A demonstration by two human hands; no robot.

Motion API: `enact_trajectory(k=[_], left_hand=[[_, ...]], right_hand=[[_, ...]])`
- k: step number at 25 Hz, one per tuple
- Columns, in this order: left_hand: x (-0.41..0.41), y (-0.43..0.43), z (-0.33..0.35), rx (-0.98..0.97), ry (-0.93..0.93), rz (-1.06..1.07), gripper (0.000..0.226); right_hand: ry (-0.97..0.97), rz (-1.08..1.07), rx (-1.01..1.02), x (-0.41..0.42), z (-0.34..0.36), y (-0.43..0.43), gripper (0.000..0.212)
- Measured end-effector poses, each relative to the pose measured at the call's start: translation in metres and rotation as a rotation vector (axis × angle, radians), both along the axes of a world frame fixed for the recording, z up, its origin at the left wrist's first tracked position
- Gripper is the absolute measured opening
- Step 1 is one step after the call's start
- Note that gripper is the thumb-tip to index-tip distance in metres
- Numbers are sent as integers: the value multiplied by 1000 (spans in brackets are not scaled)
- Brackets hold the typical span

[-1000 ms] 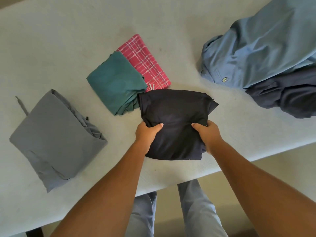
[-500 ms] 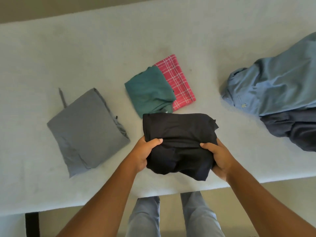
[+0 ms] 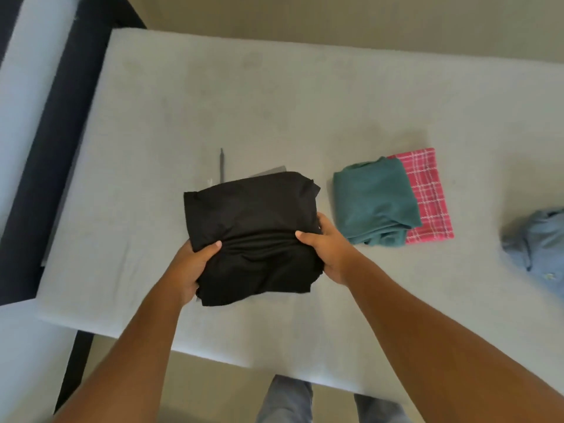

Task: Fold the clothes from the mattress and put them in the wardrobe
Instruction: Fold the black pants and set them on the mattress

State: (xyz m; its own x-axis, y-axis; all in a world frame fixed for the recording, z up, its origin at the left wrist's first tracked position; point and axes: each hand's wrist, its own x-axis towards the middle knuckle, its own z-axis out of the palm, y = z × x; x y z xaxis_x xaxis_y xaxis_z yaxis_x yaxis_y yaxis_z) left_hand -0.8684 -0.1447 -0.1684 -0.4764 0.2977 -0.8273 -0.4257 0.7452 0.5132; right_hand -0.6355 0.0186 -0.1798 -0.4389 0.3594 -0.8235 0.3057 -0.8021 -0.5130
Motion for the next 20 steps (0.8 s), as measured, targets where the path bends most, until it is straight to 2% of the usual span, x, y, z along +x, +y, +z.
enact_trajectory(k=[2,6,9,11,13,16,18,20], left_hand=[[-9,-13,-35,-100,19,-31,68],[4,-29,-58,-179,118,-131,89],[20,-44,-61,-226,252,-286,103],[27,-52,-63,-276,364,-352,93],[36,-53,-57,-358,484,-358,78],[60,-44,-39,-530,731,-544,74],[82,-31,-29,-446,841,-682,76],[106,-9,-20,-328,862,-803,78]], right_hand=[[-144,145,88,-12,-28,-5,59],[-278,95,261,-5,-37,-33,63],[-374,348,394,11,-35,-54,70],[-473,469,425,20,-42,-62,64],[-542,450,430,29,-43,-65,60],[-621,420,496,47,-31,-65,63],[-678,447,582,69,-19,-65,62],[-726,463,636,97,-10,-64,61]])
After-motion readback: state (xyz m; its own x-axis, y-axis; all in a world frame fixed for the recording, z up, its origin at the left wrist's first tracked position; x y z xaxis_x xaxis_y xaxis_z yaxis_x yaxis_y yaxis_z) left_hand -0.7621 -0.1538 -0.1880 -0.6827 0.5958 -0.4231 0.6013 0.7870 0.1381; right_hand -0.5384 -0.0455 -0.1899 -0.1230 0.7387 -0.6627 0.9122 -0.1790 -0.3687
